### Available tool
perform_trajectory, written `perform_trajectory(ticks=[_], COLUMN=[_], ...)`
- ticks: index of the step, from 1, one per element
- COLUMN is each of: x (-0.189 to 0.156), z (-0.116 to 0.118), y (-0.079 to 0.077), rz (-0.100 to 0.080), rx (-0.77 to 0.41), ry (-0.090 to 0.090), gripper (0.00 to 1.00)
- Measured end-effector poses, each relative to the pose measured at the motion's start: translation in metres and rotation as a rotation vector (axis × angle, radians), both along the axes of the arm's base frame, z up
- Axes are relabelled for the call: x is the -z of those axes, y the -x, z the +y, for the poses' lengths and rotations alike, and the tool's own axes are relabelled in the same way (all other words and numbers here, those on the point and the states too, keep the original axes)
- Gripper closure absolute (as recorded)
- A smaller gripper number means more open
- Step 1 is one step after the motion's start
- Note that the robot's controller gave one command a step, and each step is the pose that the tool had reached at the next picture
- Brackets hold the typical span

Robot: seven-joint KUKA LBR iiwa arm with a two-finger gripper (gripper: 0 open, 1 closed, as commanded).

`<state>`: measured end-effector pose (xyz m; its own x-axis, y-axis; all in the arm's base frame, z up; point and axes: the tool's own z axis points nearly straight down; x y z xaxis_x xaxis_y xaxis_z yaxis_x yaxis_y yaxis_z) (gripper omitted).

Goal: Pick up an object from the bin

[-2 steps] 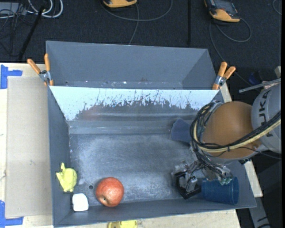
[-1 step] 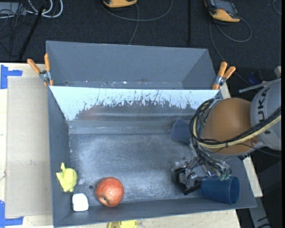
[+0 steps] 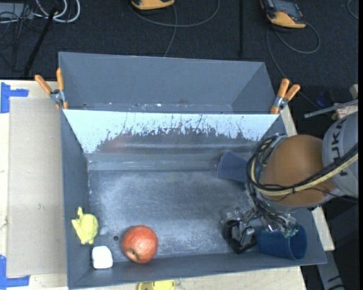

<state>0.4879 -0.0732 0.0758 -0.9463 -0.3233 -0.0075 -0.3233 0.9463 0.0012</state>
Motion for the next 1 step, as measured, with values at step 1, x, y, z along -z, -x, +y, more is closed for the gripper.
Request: perform_trajectory(ticks=[1], x=[-0.1977], z=[-0.0110], y=[-0.0009], rz=[0.007], rx=[-0.078], ry=[0.002], gripper=[1.00])
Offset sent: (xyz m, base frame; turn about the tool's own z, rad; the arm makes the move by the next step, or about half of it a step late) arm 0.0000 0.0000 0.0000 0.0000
